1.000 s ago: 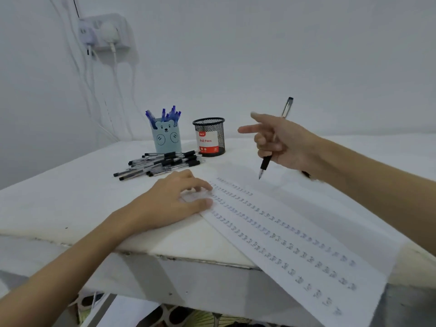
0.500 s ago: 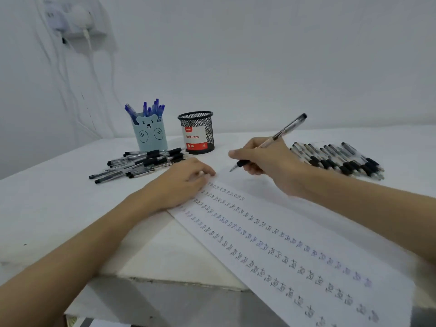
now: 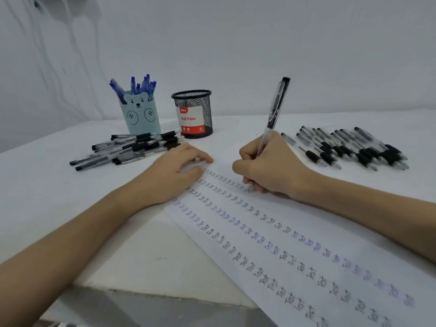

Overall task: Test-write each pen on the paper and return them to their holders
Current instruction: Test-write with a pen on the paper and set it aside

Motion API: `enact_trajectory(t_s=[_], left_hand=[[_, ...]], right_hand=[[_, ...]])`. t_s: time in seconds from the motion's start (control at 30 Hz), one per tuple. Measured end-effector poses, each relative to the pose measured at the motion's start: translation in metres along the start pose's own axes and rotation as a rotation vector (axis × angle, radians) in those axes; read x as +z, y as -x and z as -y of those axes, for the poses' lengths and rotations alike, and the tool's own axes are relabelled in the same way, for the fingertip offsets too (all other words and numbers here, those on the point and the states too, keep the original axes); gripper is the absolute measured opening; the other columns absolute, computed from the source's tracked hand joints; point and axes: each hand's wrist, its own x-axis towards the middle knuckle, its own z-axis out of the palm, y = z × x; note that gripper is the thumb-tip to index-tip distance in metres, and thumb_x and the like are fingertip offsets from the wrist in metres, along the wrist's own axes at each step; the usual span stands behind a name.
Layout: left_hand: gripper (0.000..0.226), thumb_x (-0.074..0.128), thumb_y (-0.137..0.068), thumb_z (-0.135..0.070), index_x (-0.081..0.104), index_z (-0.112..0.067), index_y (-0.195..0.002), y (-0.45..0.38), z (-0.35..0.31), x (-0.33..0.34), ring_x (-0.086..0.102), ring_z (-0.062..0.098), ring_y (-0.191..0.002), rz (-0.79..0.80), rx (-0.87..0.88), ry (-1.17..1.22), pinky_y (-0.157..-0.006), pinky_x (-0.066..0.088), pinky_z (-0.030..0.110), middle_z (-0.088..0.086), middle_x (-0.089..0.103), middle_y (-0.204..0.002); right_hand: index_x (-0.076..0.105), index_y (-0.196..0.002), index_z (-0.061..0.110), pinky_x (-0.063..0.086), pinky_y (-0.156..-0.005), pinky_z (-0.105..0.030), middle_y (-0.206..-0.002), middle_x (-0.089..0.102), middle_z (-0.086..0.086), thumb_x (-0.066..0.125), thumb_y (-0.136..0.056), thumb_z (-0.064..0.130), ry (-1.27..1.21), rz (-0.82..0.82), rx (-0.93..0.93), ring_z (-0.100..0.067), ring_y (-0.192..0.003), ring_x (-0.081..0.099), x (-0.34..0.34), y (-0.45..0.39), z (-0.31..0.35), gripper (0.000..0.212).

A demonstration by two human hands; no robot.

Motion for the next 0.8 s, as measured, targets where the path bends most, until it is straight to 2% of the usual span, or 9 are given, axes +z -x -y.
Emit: enact_trajectory(t_s=[0.17, 0.3, 0.4, 0.5, 0.67, 0.8], left_hand=[[0.021, 0.048, -0.096, -0.025, 0.059, -0.029, -0.114, -0.0012, 0.0013, 0.0007, 0.044, 0.003, -0.111, 0.007, -0.003, -0.009, -0.086, 0.027, 0.000, -0.011, 0.050, -0.116], [0.022, 0.050, -0.095, -0.019, 0.059, -0.031, -0.112, -0.0006, 0.0019, 0.0003, 0.043, 0.002, -0.110, 0.011, -0.009, -0.011, -0.086, 0.026, -0.001, -0.012, 0.049, -0.115], [0.022, 0.051, -0.095, -0.019, 0.059, -0.030, -0.112, -0.0007, 0.0022, 0.0003, 0.044, 0.002, -0.111, 0.008, -0.004, 0.003, -0.087, 0.025, -0.002, -0.013, 0.049, -0.114], [0.018, 0.050, -0.094, -0.027, 0.058, -0.034, -0.109, -0.0007, 0.0027, 0.0010, 0.044, 0.001, -0.110, 0.014, -0.005, 0.009, -0.086, 0.026, -0.002, -0.016, 0.048, -0.112], [0.024, 0.046, -0.088, -0.036, 0.058, -0.035, -0.109, -0.0006, 0.0032, 0.0009, 0.044, 0.001, -0.112, 0.021, -0.011, 0.016, -0.090, 0.027, 0.003, -0.016, 0.049, -0.113], [0.033, 0.042, -0.080, -0.040, 0.057, -0.036, -0.109, -0.0005, 0.0034, 0.0013, 0.044, 0.001, -0.111, 0.022, -0.009, 0.015, -0.091, 0.027, 0.004, -0.015, 0.050, -0.113]], right_hand=[[0.031, -0.041, 0.009, 0.026, -0.030, -0.012, -0.051, 0.037, -0.015, 0.053, -0.073, -0.009, 0.003, 0.046, -0.021, -0.003, -0.030, 0.049, 0.0007, 0.0012, 0.0012, 0.043], [0.027, -0.037, 0.015, 0.029, -0.031, -0.014, -0.043, 0.029, -0.008, 0.052, -0.072, -0.009, 0.018, 0.014, -0.047, -0.010, -0.037, 0.053, 0.0022, 0.0003, -0.0002, 0.049], [0.029, -0.037, 0.013, 0.029, -0.031, -0.014, -0.041, 0.035, -0.008, 0.052, -0.072, -0.009, 0.006, 0.023, -0.046, -0.009, -0.031, 0.047, 0.0023, -0.0005, 0.0002, 0.048], [0.026, -0.035, 0.017, 0.028, -0.033, -0.014, -0.035, 0.029, 0.000, 0.052, -0.073, -0.008, 0.009, 0.030, -0.042, -0.015, -0.035, 0.047, 0.0028, -0.0014, -0.0004, 0.052], [0.028, -0.039, 0.012, 0.026, -0.032, -0.011, -0.038, 0.031, -0.005, 0.052, -0.073, -0.008, -0.008, 0.021, -0.028, -0.006, -0.027, 0.044, 0.0007, -0.0007, 0.0010, 0.047], [0.024, -0.037, 0.018, 0.029, -0.033, -0.014, -0.040, 0.021, -0.002, 0.052, -0.073, -0.006, 0.040, -0.007, -0.050, -0.009, -0.036, 0.052, 0.0024, -0.0012, 0.0000, 0.052]])
